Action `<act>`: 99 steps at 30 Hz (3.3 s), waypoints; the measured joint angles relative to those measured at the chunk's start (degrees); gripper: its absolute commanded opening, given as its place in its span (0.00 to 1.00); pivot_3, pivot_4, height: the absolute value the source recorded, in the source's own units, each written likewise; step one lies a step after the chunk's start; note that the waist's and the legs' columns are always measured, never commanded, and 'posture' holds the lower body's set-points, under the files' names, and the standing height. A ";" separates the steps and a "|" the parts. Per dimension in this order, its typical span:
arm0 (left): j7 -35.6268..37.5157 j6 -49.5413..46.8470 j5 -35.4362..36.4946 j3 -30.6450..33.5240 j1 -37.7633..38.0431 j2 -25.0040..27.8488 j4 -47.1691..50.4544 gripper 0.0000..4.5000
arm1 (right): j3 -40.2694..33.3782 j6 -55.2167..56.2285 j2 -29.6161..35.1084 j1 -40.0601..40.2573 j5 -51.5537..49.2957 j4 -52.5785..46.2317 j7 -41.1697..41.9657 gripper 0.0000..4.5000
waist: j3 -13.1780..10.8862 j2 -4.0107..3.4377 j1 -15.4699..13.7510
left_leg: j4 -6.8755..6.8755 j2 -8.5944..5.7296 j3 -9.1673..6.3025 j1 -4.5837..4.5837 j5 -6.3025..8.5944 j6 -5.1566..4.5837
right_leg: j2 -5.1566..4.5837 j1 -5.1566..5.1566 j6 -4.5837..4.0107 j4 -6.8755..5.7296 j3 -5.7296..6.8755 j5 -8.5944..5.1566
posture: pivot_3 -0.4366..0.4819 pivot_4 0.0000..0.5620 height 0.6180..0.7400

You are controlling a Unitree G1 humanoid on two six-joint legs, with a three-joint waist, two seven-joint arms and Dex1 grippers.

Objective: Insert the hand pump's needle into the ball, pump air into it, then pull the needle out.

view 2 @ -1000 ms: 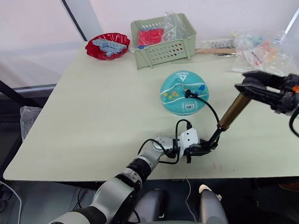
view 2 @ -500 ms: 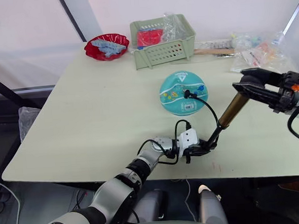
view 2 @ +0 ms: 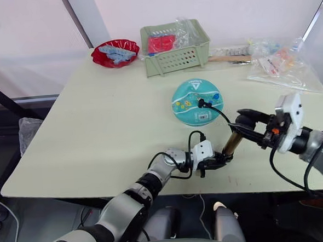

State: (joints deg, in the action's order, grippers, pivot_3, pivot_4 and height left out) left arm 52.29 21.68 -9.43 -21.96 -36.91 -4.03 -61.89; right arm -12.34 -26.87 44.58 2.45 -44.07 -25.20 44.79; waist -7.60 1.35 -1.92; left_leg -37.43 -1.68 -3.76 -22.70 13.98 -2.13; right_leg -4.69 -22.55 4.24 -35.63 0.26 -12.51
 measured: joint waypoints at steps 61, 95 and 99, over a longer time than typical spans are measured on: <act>0.96 -0.16 0.56 0.25 0.87 1.04 1.66 0.25 | 1.52 -5.91 0.43 -1.70 -0.12 -4.39 -5.41 0.46 | 0.02 -0.20 1.02 | 0.00 0.02 0.00 0.05 0.01 -0.02 | 0.02 0.04 0.05 -0.01 -0.01 -0.03 | 0.48 0.27 0.97; 1.91 -0.25 0.65 1.22 -0.66 -0.06 0.90 0.25 | -18.15 -26.35 17.52 -19.55 -28.46 4.07 -3.96 0.46 | -0.78 -0.59 0.57 | -0.03 -0.13 0.03 -0.21 0.00 -0.04 | -0.20 -0.10 -0.11 -0.01 0.02 0.09 | 0.48 0.27 0.97; 1.94 -0.25 0.65 1.20 -0.66 -0.08 0.90 0.25 | -18.47 -26.73 17.72 -19.34 -28.29 4.12 -3.83 0.46 | -0.78 -0.60 0.55 | -0.02 -0.13 0.02 -0.22 0.00 -0.04 | -0.21 -0.11 -0.08 -0.01 0.02 0.09 | 0.48 0.27 0.97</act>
State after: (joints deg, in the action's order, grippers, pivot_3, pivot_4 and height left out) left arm 54.23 21.43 -8.78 -20.76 -37.57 -4.11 -60.99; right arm -30.81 -53.60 62.29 -16.88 -72.35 -21.08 40.96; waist -8.38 0.76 -1.37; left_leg -37.46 -1.82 -3.74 -22.92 13.98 -2.17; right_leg -4.90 -22.66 4.16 -35.64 0.28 -12.43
